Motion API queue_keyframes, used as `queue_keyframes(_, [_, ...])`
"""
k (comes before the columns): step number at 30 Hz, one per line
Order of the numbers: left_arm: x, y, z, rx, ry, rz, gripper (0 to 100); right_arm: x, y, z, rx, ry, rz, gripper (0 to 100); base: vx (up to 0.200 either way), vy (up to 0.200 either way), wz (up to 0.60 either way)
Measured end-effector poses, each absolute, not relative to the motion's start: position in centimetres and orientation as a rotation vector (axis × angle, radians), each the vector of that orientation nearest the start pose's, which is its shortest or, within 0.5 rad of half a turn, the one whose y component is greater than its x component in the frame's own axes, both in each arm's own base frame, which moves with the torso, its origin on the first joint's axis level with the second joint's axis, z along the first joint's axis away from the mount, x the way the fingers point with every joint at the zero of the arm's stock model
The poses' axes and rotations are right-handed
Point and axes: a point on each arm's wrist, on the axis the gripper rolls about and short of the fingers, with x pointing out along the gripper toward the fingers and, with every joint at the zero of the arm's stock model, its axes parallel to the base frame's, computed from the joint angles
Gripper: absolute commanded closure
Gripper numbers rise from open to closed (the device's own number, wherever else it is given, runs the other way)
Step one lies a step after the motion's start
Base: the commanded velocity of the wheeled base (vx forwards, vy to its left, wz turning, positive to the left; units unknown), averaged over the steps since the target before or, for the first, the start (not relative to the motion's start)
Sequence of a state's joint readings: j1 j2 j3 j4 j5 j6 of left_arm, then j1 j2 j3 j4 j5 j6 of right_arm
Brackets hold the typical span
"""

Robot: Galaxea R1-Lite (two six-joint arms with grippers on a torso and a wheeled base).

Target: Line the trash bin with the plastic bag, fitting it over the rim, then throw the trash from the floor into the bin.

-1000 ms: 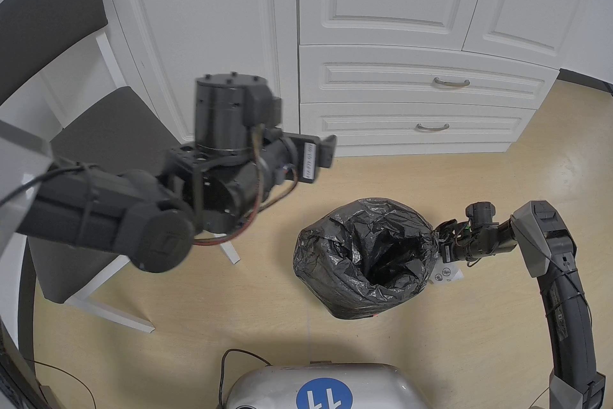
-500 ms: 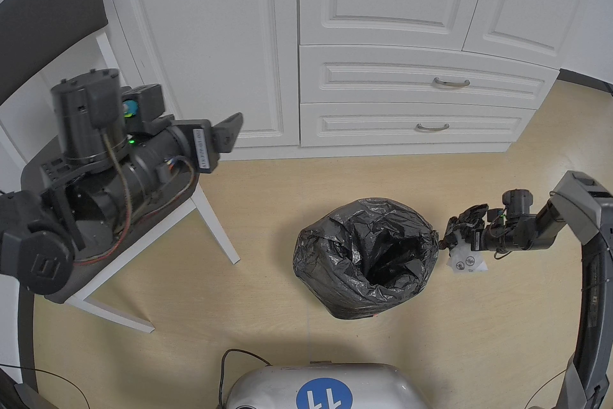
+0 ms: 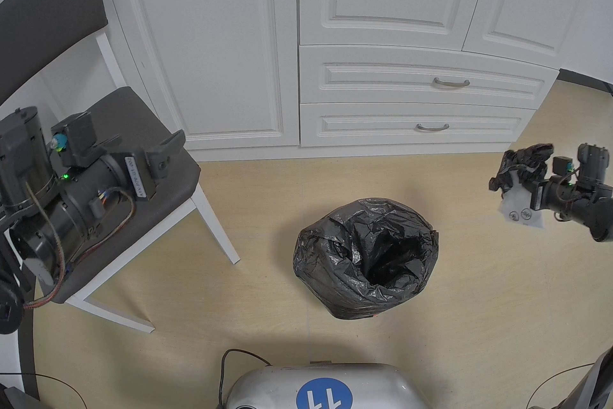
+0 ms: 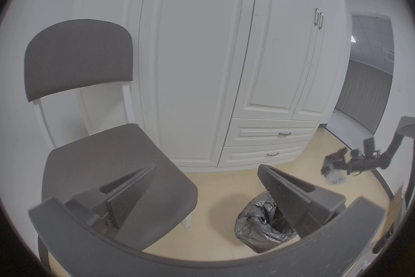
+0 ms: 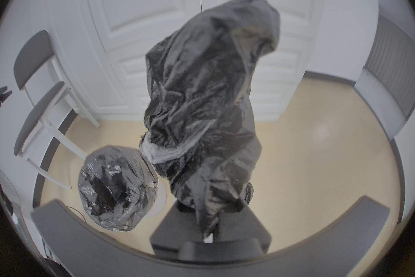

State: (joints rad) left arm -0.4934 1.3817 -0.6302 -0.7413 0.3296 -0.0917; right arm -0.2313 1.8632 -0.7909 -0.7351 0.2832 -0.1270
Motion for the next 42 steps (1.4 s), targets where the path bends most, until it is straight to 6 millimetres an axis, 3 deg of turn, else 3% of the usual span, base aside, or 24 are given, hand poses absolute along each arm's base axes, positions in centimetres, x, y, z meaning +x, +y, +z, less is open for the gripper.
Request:
queue_keyframes(2, [19.2,-9.4,22.7,-0.088,0.015,-0.157,0,30.1,-6.8,15.8,-0.058,0.268,0.056,100,0.000,0.000,0.00])
queue_keyframes(8, [17.0,-8.0,21.7,-0.087,0.020,-0.150,0,24.3,-6.2,19.2,-0.093,0.162,0.017,100,0.000,0.000,0.00])
queue_keyframes(16, [15.8,-6.9,21.2,-0.089,0.012,-0.125,0,19.9,-5.1,22.1,-0.133,0.032,-0.003,100,0.000,0.000,0.00])
queue_keyframes(26, [15.4,-6.7,20.9,-0.073,0.017,-0.129,0,16.8,-2.8,22.3,-0.134,0.049,0.074,100,0.000,0.000,0.00])
queue_keyframes(42, [15.5,-6.9,20.5,-0.041,0.034,-0.132,0,13.8,0.0,25.6,-0.146,-0.078,0.153,100,0.000,0.000,0.00])
